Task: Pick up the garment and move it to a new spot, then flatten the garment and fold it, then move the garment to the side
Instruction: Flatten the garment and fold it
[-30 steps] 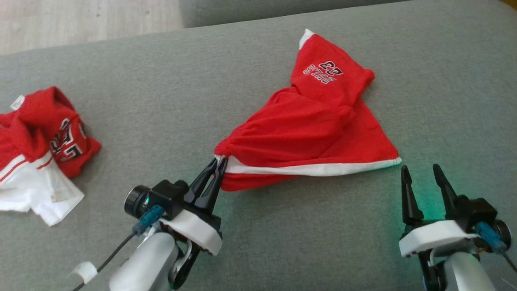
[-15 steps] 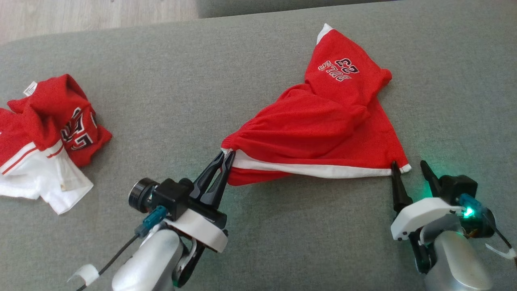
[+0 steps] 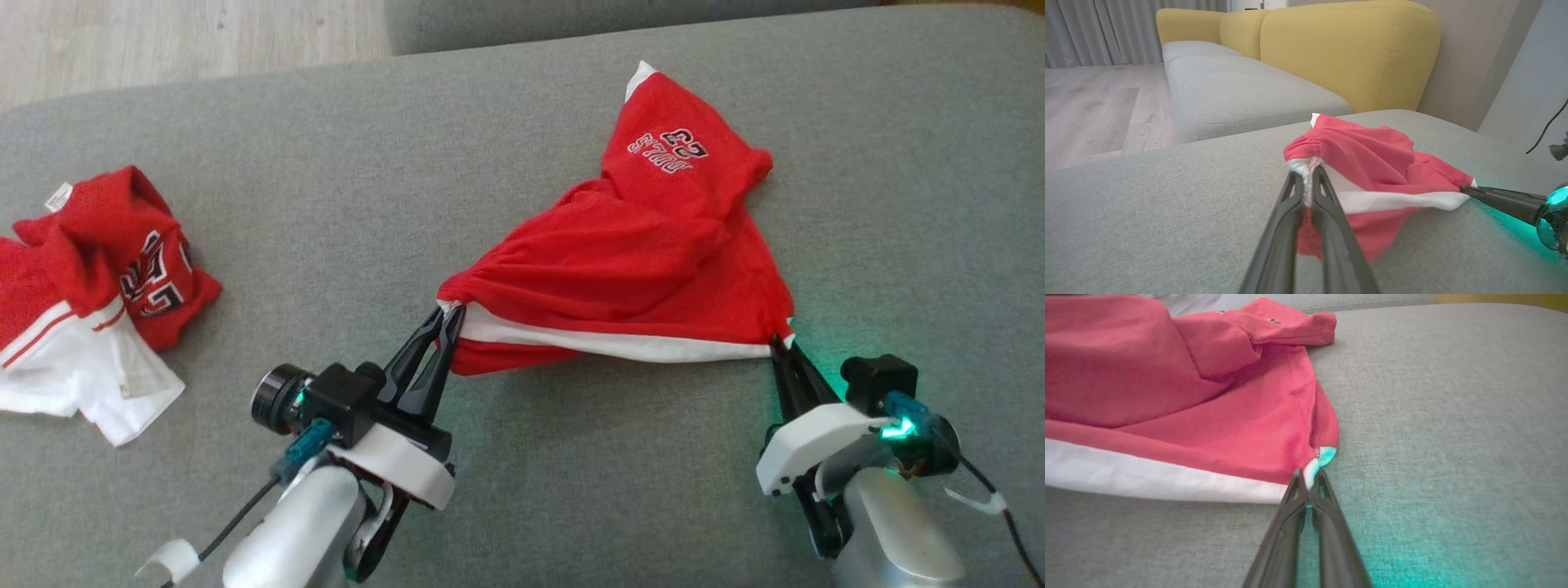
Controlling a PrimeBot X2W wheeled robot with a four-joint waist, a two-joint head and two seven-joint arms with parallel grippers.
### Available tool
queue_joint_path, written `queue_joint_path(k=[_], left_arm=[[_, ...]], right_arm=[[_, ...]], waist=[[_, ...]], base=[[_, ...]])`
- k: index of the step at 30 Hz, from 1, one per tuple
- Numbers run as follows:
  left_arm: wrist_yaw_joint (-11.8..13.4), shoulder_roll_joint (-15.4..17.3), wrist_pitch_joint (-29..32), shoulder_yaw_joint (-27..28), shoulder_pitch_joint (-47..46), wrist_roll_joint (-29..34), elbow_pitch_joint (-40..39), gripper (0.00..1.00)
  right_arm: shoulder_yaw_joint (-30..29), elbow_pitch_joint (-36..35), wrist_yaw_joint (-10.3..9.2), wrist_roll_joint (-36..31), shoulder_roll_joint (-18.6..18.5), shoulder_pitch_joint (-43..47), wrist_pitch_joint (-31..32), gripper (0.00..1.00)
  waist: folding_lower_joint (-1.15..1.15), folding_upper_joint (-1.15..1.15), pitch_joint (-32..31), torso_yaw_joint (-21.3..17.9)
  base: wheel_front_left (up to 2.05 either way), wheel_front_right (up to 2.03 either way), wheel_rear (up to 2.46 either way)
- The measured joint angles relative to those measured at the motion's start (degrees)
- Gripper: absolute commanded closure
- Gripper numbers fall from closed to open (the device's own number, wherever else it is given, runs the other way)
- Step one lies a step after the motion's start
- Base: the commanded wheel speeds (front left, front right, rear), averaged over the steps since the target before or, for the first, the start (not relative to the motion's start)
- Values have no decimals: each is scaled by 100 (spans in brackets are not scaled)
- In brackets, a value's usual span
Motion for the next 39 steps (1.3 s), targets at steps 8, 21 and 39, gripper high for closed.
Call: queue_joint_path(k=[8, 21, 39], left_arm=[[102, 185, 0, 57, 62, -2, 18, 100], [149, 701, 296, 260, -388, 162, -537, 100], [655, 1013, 758, 922, -2002, 358, -1464, 100]], right_arm=[[210, -555, 0, 430, -3, 11, -203, 100], [76, -2140, 1, 636, 7, -413, -254, 100], [-185, -4380, 1, -502, -31, -1266, 645, 100]], waist=[[0, 0, -311, -90], [0, 0, -774, -214], [0, 0, -1096, -139]], base=[[0, 0, 0], [0, 0, 0], [0, 0, 0]])
